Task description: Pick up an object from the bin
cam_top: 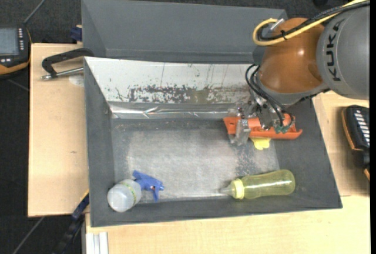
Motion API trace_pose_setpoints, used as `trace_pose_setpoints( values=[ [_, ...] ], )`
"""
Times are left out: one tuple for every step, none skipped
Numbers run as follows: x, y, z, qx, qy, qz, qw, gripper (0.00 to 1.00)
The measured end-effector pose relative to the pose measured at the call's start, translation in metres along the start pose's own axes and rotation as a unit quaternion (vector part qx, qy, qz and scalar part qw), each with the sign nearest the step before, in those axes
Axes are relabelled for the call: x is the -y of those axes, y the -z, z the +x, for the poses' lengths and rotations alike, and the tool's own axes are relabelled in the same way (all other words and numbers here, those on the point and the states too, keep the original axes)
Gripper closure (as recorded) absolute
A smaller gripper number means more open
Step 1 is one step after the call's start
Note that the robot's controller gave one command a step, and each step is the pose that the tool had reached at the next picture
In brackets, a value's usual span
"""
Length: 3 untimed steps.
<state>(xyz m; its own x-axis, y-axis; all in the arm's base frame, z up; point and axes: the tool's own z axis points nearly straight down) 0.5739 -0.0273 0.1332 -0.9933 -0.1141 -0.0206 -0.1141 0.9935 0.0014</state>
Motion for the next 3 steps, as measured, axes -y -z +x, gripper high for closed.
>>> trace_pose_setpoints(
  values=[
    [0.000, 0.007, 0.007, -0.0106, -0.015, -0.003, 0.9998, 1.00],
    [-0.006, 0.062, 0.006, -0.0040, -0.035, -0.001, 0.9994, 1.00],
    [-0.008, 0.085, 0.003, -0.0040, -0.037, -0.002, 0.9993, 1.00]
  ],
)
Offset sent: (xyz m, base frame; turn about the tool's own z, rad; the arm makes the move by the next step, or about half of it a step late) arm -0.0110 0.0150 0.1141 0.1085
